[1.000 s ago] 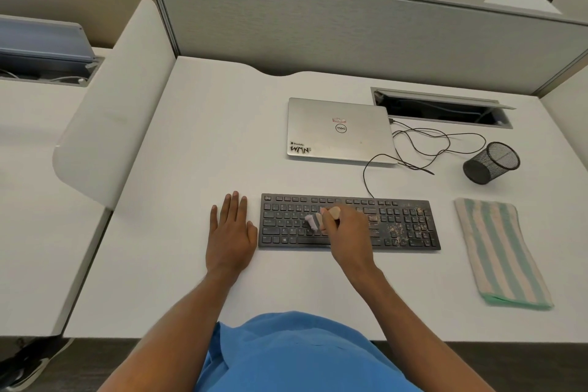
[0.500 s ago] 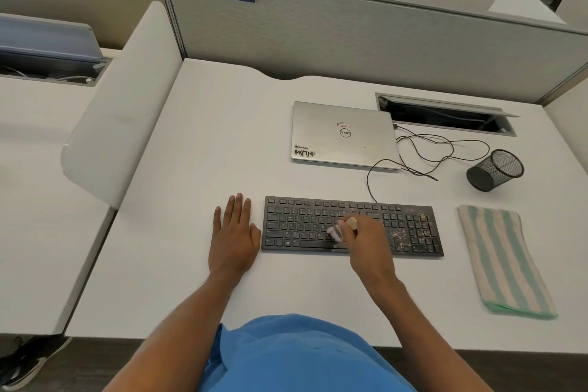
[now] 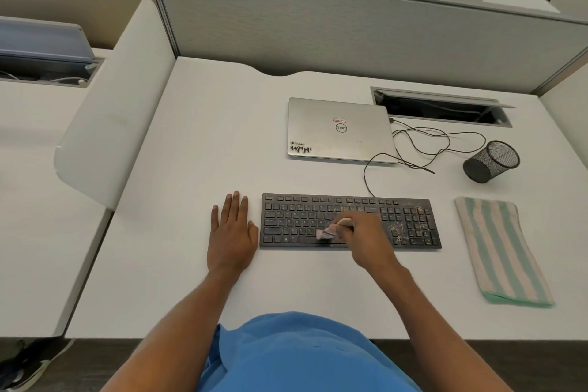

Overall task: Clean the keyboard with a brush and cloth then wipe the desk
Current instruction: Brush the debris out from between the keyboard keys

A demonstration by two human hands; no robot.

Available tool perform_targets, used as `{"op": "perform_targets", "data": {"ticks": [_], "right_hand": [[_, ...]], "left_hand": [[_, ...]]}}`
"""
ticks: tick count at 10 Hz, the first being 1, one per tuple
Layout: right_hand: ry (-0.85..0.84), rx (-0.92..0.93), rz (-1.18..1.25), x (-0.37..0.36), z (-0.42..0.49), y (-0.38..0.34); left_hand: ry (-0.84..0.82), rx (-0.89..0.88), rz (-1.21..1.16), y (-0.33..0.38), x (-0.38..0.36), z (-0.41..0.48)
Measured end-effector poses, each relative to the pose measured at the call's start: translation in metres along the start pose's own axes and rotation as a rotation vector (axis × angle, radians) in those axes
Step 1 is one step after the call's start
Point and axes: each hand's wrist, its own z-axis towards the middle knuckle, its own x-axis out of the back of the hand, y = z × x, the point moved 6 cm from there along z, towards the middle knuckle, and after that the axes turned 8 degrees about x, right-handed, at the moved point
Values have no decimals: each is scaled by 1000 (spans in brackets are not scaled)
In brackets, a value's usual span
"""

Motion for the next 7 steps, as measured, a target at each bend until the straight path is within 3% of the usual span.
{"op": "perform_targets", "data": {"ticks": [2, 4, 5, 7], "right_hand": [[47, -85, -25, 27, -3, 10], [16, 87, -39, 4, -4, -25], [-49, 68, 4, -8, -6, -30], [-9, -58, -50, 20, -13, 2]], "left_hand": [[2, 0, -5, -1, 0, 0], [-2, 4, -2, 0, 0, 0], [1, 8, 0, 0, 0, -1], [6, 6, 4, 0, -1, 0]]}}
